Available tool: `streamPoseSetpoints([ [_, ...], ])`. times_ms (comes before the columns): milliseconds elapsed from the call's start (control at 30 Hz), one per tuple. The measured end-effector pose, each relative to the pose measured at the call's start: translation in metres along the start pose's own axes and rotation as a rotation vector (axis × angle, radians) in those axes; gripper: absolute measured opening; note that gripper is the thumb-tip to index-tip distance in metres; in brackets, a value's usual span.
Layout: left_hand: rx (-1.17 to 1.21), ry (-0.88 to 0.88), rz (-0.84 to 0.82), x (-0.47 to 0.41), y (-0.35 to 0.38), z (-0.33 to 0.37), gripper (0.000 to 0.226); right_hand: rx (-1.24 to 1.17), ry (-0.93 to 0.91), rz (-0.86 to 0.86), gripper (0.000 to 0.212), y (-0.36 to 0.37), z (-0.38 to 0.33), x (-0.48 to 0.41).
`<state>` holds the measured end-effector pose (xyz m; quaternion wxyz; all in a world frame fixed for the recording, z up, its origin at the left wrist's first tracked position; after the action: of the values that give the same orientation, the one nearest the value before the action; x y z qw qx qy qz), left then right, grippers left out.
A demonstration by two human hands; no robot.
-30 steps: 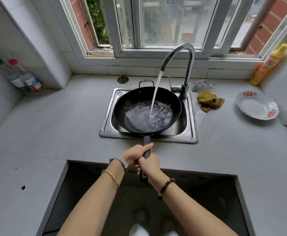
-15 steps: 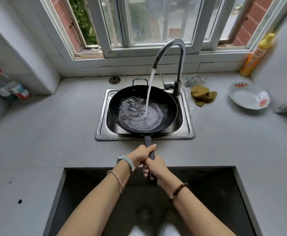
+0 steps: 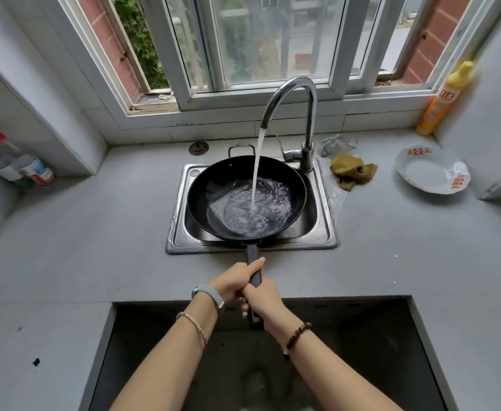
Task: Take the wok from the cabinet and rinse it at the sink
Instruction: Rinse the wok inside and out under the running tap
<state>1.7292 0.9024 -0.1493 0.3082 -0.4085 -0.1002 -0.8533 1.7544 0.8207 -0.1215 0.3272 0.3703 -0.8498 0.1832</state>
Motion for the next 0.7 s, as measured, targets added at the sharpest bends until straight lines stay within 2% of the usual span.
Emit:
streamPoseSetpoints([
  [100,0.075,-0.010,-0.084,-0.008,-0.012,-0.010,0.057,0.096,-0.044,0.072,0.023,0.014,-0.002,-0.002],
  [200,0.091,-0.001,-0.091,-0.014,-0.019,-0.014,0.058,0.107,-0.047,0.094,0.027,0.018,-0.001,-0.003],
  [333,0.048,0.010,-0.029,0.003,-0.007,-0.001,0.042,0.008,0.000,0.013,0.018,0.009,0.002,-0.002],
  [433,-0.041,0.047,0.044,0.001,0.006,0.006,0.041,-0.100,0.056,-0.056,0.007,-0.004,0.005,-0.002],
  [600,-0.211,0.085,0.140,-0.007,0.017,0.012,0.042,-0.178,0.069,-0.125,0.014,-0.017,0.005,0.000],
  [700,-0.204,0.093,0.118,-0.007,0.018,0.012,0.043,-0.188,0.070,-0.140,0.013,-0.019,0.004,0.002],
])
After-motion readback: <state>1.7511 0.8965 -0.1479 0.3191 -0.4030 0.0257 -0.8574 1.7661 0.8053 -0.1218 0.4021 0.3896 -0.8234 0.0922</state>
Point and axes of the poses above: each hand's wrist, its own x-axis away from the middle knuckle, its own y-axis out of the palm, z = x × y, the point moved 5 cm from there along -x, towards the middle knuckle, and after that the axes turned 5 degrees about z, right-handed, at the moved point
